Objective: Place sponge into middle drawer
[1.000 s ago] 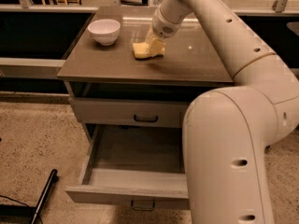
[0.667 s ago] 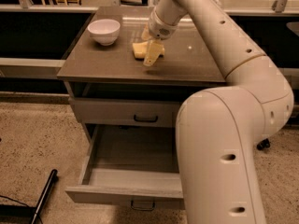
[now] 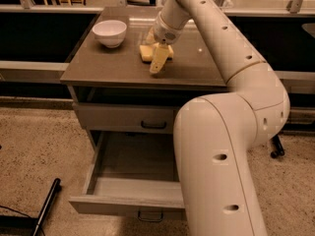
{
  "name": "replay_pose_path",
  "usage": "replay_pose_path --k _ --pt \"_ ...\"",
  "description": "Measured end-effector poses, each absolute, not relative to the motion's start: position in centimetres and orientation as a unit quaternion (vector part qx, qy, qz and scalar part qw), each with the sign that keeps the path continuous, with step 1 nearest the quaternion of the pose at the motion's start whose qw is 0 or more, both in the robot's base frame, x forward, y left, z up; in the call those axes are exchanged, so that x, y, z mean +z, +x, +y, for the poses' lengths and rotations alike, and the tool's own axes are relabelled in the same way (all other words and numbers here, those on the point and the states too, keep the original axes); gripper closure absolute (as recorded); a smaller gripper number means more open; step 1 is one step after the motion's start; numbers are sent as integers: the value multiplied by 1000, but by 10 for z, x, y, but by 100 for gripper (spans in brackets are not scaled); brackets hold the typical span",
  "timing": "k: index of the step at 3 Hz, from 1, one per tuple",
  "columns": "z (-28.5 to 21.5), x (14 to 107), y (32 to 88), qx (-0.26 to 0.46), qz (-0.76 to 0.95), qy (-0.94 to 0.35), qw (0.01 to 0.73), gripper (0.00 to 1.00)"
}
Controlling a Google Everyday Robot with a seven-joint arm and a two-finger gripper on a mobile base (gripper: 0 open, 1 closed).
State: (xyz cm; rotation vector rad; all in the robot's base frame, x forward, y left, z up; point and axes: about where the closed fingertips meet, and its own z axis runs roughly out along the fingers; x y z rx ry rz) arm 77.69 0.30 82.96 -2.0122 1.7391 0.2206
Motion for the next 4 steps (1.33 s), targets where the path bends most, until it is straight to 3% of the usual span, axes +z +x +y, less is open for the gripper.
replay_pose_path --k 4 --pt "3 866 764 143 619 -710 303 100"
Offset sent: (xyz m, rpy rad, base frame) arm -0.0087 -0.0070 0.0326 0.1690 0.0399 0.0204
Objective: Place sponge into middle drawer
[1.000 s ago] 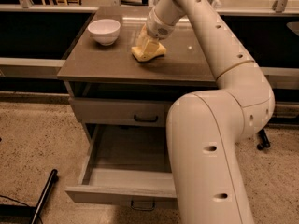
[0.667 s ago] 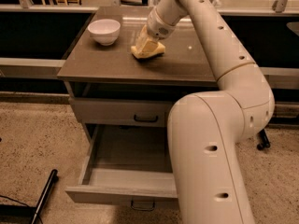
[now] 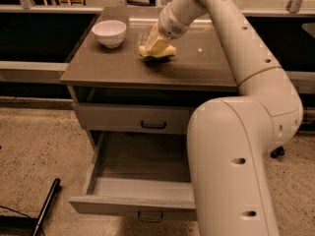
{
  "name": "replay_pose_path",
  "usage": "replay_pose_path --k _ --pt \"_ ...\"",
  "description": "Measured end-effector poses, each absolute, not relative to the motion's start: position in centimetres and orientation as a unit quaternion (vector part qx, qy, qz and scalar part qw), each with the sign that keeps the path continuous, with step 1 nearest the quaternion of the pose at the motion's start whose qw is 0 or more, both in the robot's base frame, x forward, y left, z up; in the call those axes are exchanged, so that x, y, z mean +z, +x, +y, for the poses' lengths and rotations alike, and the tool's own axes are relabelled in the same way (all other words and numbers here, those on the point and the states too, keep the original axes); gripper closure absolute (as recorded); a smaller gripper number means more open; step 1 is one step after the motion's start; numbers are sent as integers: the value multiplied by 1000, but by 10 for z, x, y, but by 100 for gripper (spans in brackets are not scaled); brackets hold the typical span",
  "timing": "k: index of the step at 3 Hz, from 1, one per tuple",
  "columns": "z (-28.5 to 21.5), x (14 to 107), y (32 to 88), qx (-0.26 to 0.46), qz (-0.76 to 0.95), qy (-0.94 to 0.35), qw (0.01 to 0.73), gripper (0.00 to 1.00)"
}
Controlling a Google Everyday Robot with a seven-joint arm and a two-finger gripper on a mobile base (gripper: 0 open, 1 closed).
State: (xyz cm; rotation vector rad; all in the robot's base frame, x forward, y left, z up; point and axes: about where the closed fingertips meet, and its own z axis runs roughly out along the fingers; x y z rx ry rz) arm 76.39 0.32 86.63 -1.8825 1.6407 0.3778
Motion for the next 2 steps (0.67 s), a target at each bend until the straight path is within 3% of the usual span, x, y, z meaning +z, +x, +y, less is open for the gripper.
replay_pose_path --k 2 --pt "-45 955 713 135 674 -626 368 100"
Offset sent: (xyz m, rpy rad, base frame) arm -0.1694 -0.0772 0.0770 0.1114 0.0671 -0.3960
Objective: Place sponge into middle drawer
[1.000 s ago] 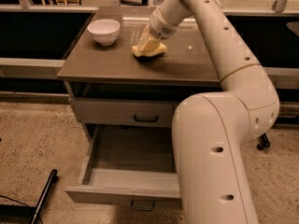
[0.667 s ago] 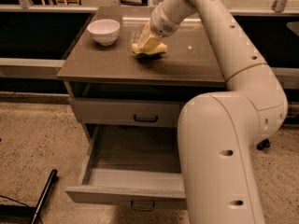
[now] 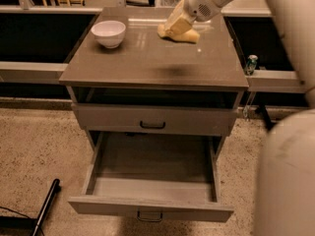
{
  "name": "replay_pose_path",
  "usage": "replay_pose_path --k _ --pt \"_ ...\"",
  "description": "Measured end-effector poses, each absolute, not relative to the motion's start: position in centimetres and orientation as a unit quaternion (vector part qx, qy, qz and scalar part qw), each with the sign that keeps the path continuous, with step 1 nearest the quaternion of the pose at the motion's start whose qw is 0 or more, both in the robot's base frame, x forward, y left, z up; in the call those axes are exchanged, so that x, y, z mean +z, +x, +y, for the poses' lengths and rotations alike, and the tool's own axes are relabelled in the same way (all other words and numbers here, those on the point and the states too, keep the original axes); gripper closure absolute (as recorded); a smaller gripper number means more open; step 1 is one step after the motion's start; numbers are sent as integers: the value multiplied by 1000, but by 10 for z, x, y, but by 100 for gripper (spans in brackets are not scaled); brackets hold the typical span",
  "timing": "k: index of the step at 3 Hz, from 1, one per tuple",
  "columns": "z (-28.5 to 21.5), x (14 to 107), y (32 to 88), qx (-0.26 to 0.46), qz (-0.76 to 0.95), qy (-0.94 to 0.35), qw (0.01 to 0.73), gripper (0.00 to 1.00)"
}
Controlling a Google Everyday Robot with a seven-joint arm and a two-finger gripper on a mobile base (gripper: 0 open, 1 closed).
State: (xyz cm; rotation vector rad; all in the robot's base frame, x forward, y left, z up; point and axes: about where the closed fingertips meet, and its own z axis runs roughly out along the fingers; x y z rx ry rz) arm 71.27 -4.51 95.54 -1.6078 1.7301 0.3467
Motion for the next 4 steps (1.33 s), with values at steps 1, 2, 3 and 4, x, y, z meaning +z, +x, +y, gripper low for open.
replay_pose_path --k 1,2,3,4 --pt "-93 1000 668 113 729 -542 403 100" --pt "-118 983 623 136 777 -470 396 100" --pt "-115 908 584 174 814 -449 326 100" --pt "-107 872 568 183 821 -457 290 100"
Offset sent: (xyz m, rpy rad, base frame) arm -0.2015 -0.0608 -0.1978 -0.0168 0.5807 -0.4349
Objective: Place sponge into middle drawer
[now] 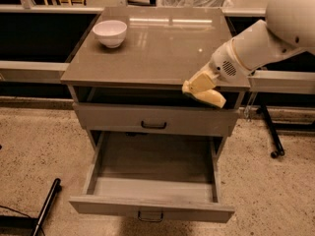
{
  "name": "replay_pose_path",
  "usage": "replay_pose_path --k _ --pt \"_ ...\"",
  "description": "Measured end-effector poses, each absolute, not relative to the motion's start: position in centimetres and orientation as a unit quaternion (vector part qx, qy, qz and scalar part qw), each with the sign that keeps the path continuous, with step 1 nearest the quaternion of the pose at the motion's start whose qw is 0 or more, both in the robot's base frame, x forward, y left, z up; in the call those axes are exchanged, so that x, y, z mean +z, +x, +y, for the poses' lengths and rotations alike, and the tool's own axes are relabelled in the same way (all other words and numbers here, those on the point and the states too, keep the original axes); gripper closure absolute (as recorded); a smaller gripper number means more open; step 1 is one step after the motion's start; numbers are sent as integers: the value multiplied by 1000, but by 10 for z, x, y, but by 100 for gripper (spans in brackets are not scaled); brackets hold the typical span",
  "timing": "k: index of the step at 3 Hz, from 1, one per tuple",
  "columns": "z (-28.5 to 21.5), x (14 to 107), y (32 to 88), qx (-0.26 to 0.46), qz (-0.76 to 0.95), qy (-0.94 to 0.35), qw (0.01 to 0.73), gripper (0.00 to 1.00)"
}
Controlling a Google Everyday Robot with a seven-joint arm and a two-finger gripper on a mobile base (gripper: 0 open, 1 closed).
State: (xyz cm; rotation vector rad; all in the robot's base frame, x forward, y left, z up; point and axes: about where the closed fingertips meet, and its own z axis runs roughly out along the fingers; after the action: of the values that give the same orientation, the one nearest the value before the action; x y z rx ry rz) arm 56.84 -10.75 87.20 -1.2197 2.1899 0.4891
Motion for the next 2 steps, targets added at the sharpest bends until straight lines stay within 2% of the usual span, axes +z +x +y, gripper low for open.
replay_pose_path --k 1,2 --pt "-103 873 572 190 819 -447 306 100" --pt "-97 829 571 217 817 -428 320 100"
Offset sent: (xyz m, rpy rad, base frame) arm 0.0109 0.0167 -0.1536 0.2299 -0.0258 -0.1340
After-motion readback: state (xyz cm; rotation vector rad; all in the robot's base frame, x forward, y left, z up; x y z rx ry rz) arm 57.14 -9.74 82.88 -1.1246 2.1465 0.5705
